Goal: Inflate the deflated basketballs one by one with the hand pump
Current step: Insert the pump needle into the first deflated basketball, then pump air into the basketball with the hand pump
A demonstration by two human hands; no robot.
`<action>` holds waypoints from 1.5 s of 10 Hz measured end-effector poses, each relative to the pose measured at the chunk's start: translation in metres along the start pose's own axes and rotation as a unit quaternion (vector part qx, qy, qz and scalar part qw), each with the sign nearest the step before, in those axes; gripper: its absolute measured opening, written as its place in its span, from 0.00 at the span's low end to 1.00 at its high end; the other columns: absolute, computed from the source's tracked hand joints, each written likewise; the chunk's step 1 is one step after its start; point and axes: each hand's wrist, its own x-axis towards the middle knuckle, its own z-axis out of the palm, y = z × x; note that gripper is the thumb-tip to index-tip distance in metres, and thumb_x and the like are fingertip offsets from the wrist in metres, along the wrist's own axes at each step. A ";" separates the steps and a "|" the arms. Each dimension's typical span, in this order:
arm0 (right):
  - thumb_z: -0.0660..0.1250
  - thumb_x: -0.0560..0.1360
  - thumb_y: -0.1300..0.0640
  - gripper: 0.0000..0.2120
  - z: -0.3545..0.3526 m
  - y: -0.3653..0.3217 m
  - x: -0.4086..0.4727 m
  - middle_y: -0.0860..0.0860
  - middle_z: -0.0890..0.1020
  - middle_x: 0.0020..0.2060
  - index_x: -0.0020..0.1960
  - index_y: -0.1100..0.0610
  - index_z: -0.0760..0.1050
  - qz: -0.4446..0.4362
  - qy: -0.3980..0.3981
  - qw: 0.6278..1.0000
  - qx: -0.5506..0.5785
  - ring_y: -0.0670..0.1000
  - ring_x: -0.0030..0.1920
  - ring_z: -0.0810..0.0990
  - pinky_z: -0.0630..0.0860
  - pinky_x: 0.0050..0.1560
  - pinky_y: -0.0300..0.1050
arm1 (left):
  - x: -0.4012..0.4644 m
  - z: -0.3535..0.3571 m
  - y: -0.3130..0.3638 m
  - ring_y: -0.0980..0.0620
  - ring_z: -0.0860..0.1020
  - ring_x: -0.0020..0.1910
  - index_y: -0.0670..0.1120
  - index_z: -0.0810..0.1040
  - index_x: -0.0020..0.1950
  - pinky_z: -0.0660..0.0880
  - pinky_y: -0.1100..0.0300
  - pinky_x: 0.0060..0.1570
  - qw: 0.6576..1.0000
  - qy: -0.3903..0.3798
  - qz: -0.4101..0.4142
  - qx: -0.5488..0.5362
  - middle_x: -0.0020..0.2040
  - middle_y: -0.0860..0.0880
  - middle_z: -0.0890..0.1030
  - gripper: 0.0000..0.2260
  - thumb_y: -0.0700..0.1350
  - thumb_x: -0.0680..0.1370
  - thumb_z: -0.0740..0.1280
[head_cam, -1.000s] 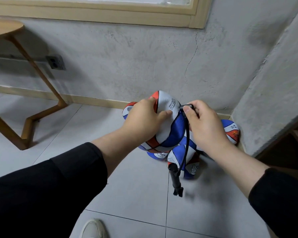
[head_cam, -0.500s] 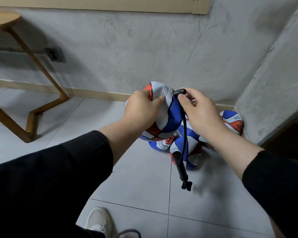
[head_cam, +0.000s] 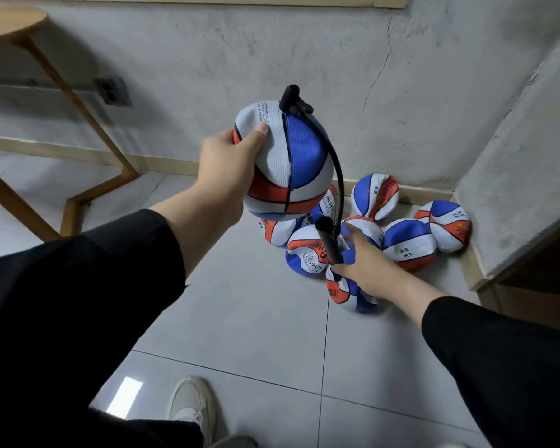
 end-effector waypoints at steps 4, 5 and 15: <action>0.67 0.81 0.54 0.09 0.060 0.024 0.050 0.53 0.82 0.41 0.60 0.53 0.71 -0.008 0.006 0.991 0.131 0.50 0.39 0.80 0.79 0.43 0.40 | 0.031 0.002 -0.037 0.45 0.85 0.55 0.47 0.84 0.48 0.81 0.46 0.60 0.997 0.030 -0.066 -0.012 0.52 0.45 0.88 0.05 0.47 0.80 0.72; 0.66 0.83 0.55 0.08 0.065 0.030 0.055 0.55 0.82 0.42 0.59 0.54 0.71 0.005 0.015 0.986 0.166 0.50 0.39 0.80 0.78 0.38 0.33 | 0.044 0.013 -0.056 0.48 0.84 0.49 0.48 0.82 0.46 0.81 0.52 0.55 0.995 0.051 -0.082 0.025 0.50 0.47 0.86 0.07 0.49 0.81 0.71; 0.70 0.80 0.58 0.10 0.095 0.035 0.065 0.60 0.82 0.50 0.59 0.58 0.72 0.119 -0.026 0.939 0.321 0.54 0.33 0.78 0.75 0.30 0.45 | 0.015 0.026 -0.255 0.45 0.78 0.46 0.44 0.80 0.54 0.70 0.57 0.46 0.944 0.024 -0.183 0.272 0.48 0.46 0.81 0.08 0.45 0.84 0.62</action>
